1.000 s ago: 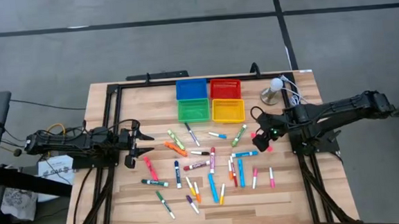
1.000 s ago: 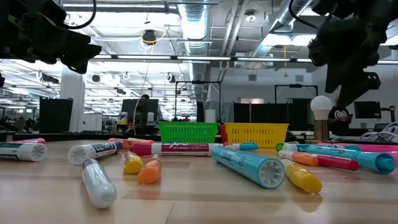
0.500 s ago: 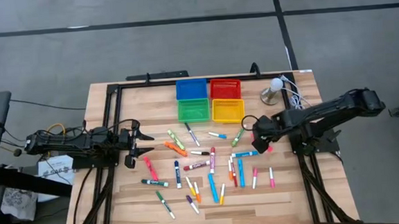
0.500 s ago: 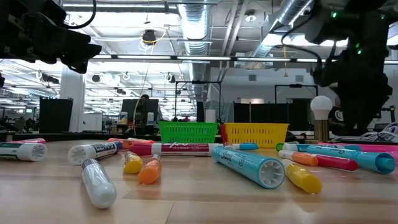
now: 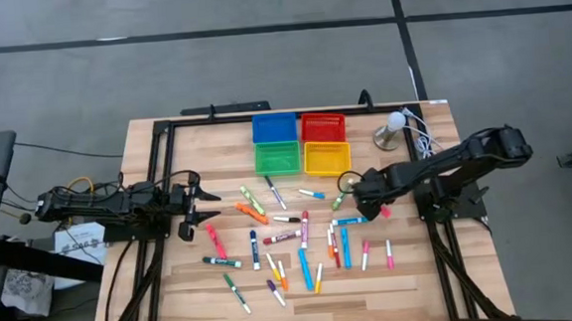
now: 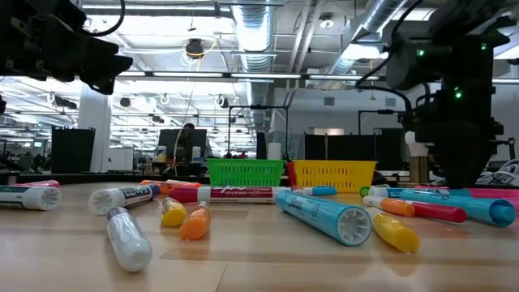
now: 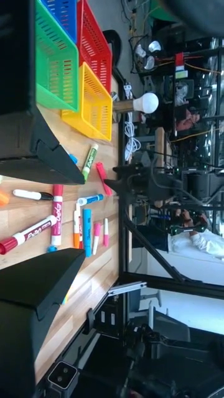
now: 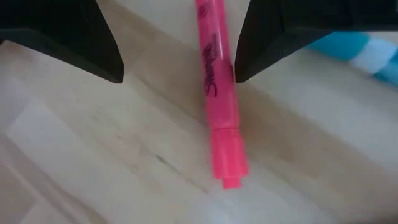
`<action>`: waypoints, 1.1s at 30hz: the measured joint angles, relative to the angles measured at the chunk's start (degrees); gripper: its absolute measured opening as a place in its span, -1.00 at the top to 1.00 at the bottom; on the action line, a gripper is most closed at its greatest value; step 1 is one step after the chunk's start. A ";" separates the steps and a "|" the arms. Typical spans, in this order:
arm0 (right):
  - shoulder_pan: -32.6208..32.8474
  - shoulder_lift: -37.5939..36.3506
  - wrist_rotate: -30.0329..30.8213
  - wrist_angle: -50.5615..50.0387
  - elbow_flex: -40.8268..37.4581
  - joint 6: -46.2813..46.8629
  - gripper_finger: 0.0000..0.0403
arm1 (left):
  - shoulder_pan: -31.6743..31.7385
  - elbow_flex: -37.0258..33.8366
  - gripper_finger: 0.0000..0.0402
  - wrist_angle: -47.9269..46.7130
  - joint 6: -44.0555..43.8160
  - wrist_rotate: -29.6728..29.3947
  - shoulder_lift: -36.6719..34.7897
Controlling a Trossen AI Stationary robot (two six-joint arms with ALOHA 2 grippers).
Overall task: Pick & Place Markers
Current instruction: Put the right large pink highlighter pen into the yellow bin
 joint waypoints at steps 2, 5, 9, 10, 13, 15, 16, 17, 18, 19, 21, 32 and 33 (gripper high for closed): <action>-0.48 1.33 0.19 0.93 0.00 -0.26 -0.49 | 0.00 0.00 0.11 0.05 0.01 0.00 0.00; -1.26 3.35 -0.07 2.76 0.12 -2.14 -0.49 | 0.00 0.00 0.11 0.07 0.00 0.00 0.00; -2.36 5.55 -0.42 2.98 0.35 -3.49 -0.49 | 0.00 0.00 0.11 0.10 0.00 0.00 0.00; -2.63 5.77 -0.55 2.98 0.37 -3.54 -0.49 | 0.00 0.00 0.11 0.10 0.00 0.00 0.00; -3.25 5.89 -0.83 3.04 0.34 -3.56 -0.49 | 0.00 0.00 0.11 0.10 0.00 0.00 0.02; -3.60 5.93 -0.98 3.11 0.33 -3.65 -0.49 | 0.00 0.00 0.11 0.12 0.00 0.00 0.02; -3.77 5.95 -0.99 3.11 0.33 -3.67 -0.49 | 0.02 0.00 0.11 0.10 0.00 0.00 0.02; -3.88 5.97 -0.99 3.14 0.31 -3.67 -0.49 | 0.00 0.00 0.11 0.10 0.00 0.00 0.02; -3.99 5.97 -0.99 3.18 0.28 -3.67 -0.49 | 0.01 0.00 0.11 0.12 0.00 0.00 0.01; -4.19 5.97 -1.02 3.22 0.28 -3.67 -0.49 | 0.00 0.00 0.11 0.11 0.00 0.00 0.02; -4.46 6.01 -1.07 3.28 0.26 -3.67 -0.49 | 0.00 0.00 0.11 0.11 0.00 0.00 0.01; -4.74 6.01 -1.93 6.62 0.02 0.64 -0.49 | 0.00 0.00 0.11 0.12 0.00 0.00 0.02; -4.74 6.04 -1.93 7.54 0.00 1.16 -0.49 | 0.02 0.00 0.11 0.12 0.00 0.00 0.02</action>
